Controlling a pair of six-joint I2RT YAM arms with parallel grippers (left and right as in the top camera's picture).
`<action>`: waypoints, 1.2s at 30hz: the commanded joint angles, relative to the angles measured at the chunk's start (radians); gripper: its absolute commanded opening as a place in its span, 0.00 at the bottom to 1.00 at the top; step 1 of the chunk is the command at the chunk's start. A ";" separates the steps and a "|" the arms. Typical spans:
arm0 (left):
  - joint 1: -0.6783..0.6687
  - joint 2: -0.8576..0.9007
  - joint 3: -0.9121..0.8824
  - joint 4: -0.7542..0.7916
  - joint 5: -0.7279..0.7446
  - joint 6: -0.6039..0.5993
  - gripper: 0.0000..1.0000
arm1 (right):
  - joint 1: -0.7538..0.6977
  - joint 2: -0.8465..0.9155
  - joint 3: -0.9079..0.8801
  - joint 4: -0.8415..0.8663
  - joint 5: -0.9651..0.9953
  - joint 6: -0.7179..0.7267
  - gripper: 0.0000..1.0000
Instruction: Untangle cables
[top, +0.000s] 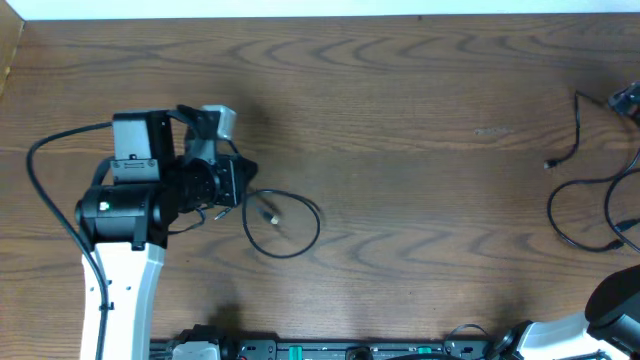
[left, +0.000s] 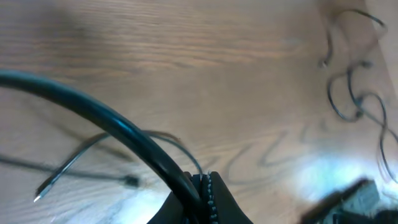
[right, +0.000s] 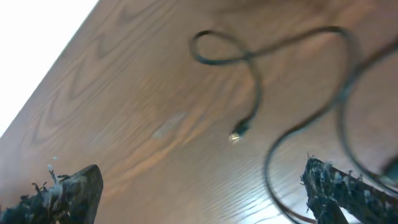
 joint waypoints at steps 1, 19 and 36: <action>-0.059 -0.002 0.009 -0.023 0.093 0.163 0.07 | 0.006 -0.008 0.012 -0.018 -0.289 -0.208 0.99; -0.432 -0.002 0.009 -0.182 0.021 0.524 0.07 | 0.305 -0.008 0.012 -0.268 -0.454 -0.773 0.99; -0.471 -0.002 0.009 -0.148 -0.514 0.684 0.07 | 0.705 -0.008 0.012 -0.401 -0.478 -1.455 0.99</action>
